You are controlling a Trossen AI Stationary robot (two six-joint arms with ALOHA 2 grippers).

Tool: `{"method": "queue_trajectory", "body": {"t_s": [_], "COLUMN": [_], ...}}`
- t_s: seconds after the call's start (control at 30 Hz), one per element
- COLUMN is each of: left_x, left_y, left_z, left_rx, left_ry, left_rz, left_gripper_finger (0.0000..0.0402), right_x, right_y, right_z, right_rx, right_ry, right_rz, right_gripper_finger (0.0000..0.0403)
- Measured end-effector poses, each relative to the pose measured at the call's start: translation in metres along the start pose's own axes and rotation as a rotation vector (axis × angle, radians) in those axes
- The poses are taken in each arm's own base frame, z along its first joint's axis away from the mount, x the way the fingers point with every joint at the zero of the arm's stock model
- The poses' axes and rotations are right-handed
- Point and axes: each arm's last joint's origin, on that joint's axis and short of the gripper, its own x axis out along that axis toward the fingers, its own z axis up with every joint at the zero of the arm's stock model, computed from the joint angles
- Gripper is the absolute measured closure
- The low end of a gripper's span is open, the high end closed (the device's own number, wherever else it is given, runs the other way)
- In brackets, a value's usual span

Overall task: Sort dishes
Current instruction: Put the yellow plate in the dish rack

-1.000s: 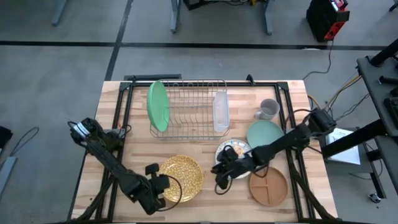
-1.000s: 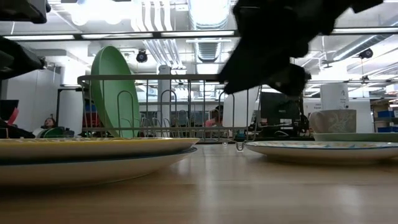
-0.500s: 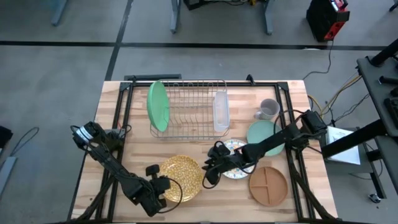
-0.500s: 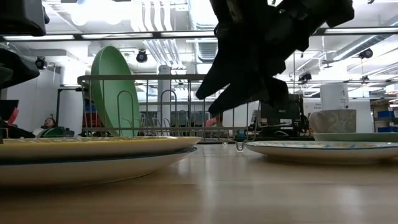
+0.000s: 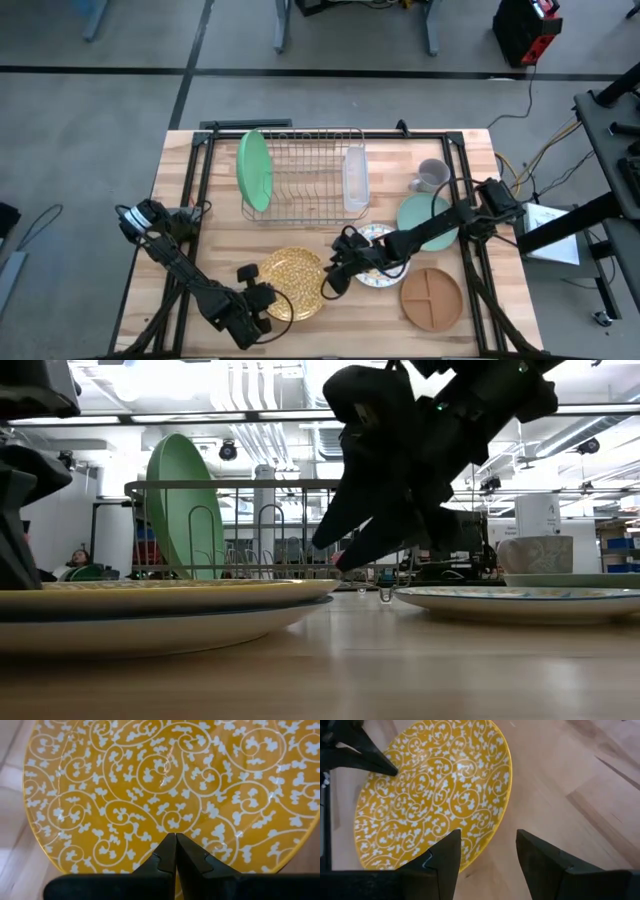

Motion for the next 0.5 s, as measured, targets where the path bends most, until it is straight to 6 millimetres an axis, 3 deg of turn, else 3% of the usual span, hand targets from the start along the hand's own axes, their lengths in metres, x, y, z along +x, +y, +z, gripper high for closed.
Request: {"method": "queue_trajectory", "body": {"t_s": [0.5], "left_x": [0.021], "left_y": [0.009], "left_z": [-0.016], "left_rx": [-0.084], "left_ry": [-0.153], "left_rz": [-0.032], "left_gripper_finger": [0.0402], "right_x": [0.005], "right_y": [-0.008], "right_z": [0.004], "right_rx": [0.016], "right_ry": [0.027], "right_rz": [-0.001], "right_gripper_finger": [0.0222]}}
